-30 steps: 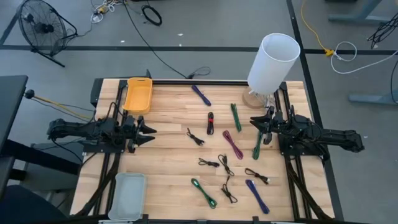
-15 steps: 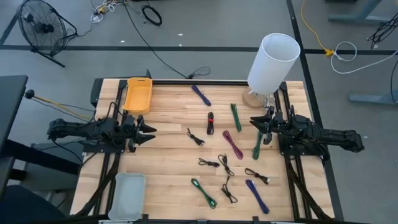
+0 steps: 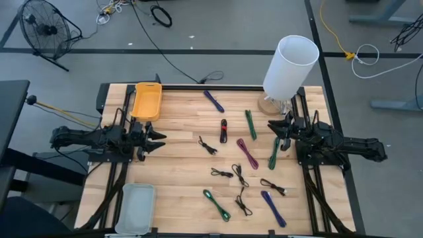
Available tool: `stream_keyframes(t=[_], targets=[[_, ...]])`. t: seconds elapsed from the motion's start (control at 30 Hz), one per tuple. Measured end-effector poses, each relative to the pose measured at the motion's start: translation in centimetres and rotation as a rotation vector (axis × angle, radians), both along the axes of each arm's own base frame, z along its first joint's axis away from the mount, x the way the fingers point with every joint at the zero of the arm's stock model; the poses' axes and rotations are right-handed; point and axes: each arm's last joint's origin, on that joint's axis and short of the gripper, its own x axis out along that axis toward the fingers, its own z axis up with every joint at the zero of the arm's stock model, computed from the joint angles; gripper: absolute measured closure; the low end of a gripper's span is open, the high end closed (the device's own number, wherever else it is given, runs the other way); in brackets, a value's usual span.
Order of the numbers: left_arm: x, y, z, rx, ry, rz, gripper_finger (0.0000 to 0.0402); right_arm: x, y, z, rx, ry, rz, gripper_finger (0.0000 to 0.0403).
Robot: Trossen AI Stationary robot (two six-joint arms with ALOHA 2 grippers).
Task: Pick & Place USB Port
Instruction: Put the purple charger cable into the yellow bin
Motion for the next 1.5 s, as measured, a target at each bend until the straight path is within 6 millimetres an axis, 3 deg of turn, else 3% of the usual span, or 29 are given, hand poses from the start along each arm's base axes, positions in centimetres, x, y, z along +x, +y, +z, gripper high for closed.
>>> stream_keyframes(t=[0.3, 0.47, 0.63, 0.83, 1.07, 1.27, 1.5], targets=[[-0.1, 0.4, 0.1, 0.059, 0.0, 0.146, 0.0223, -0.6, -0.1, 2.1, -0.153, -0.157, -0.088, 0.0319], [-0.1, 0.4, 0.1, 0.059, -0.006, 0.152, 0.0223, -0.6, -0.4, 4.0, -0.174, -0.049, -0.126, 0.0319], [-0.1, 0.5, 0.2, 0.064, -0.011, 0.161, 0.0223, 0.7, -0.9, 7.3, -0.183, 0.071, -0.147, 0.0319], [-0.1, 0.5, 0.3, 0.063, -0.016, 0.166, 0.0223, 6.0, -2.9, 9.9, -0.182, 0.316, -0.201, 0.0319], [-0.1, 0.5, 0.3, 0.054, -0.02, 0.164, 0.0223, 13.7, -7.8, 10.9, -0.126, 0.488, -0.17, 0.0319], [-0.1, 0.5, 0.3, 0.054, -0.021, 0.162, 0.0223, 19.0, -12.3, 9.5, -0.048, 0.609, -0.16, 0.0319], [-0.1, 0.5, 0.3, 0.054, -0.023, 0.162, 0.0223, 22.5, -16.6, 4.9, 0.067, 0.762, -0.18, 0.0319]])
